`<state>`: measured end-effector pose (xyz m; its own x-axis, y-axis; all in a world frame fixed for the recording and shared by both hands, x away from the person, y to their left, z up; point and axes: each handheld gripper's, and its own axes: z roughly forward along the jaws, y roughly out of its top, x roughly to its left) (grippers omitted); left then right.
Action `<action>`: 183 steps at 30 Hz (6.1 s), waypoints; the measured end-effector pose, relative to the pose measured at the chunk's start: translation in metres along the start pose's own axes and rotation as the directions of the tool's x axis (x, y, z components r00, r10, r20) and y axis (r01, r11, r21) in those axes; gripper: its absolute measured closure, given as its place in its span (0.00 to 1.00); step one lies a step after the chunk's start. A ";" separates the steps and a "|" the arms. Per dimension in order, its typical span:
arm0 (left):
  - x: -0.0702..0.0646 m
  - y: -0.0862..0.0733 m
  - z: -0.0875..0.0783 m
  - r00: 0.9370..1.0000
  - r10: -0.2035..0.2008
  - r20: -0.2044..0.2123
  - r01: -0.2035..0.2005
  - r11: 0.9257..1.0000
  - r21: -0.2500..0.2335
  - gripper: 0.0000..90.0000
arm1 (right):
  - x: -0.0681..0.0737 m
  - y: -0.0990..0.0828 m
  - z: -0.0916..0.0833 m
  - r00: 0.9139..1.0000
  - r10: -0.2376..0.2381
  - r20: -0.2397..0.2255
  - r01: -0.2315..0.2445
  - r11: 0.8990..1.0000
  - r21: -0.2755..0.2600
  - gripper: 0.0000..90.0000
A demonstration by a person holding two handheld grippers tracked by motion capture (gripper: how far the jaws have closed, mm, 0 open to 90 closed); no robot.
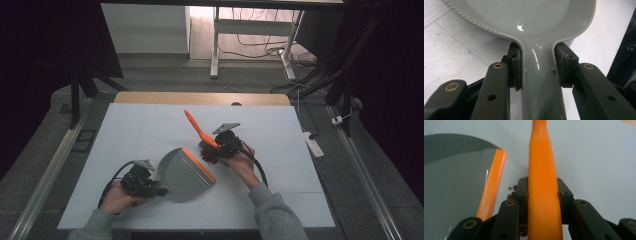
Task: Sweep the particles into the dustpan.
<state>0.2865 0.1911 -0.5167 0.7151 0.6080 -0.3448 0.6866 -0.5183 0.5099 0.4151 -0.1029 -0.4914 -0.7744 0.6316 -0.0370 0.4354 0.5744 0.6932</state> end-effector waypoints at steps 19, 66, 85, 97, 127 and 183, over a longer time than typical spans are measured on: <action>0.000 0.000 0.000 1.000 -0.001 0.000 0.001 1.000 0.000 0.68 | 0.023 -0.001 0.002 0.998 -0.022 -0.056 0.021 1.000 -0.018 0.79; -0.001 0.000 0.001 1.000 -0.001 -0.005 0.001 1.000 0.000 0.68 | 0.021 0.006 -0.032 0.999 -0.014 -0.034 0.009 0.993 -0.120 0.79; -0.001 0.000 0.001 1.000 0.001 -0.005 -0.001 1.000 0.000 0.68 | 0.022 -0.010 -0.012 1.000 0.005 -0.023 -0.005 1.000 -0.014 0.79; -0.001 0.000 0.001 1.000 0.001 -0.005 -0.001 1.000 0.001 0.68 | 0.046 -0.019 -0.017 0.999 -0.002 -0.048 0.001 1.000 -0.022 0.79; -0.001 0.000 0.001 1.000 0.001 -0.005 -0.001 1.000 0.001 0.68 | 0.019 -0.030 -0.039 1.000 0.029 -0.003 -0.029 0.999 -0.016 0.79; -0.002 0.000 0.003 1.000 0.003 -0.006 -0.003 1.000 -0.010 0.68 | 0.029 -0.028 -0.064 0.996 0.045 -0.074 -0.054 0.991 -0.119 0.79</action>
<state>0.2858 0.1884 -0.5184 0.7161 0.6104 -0.3385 0.6833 -0.5142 0.5183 0.3516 -0.1339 -0.4656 -0.7858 0.6167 0.0473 0.4182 0.4734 0.7752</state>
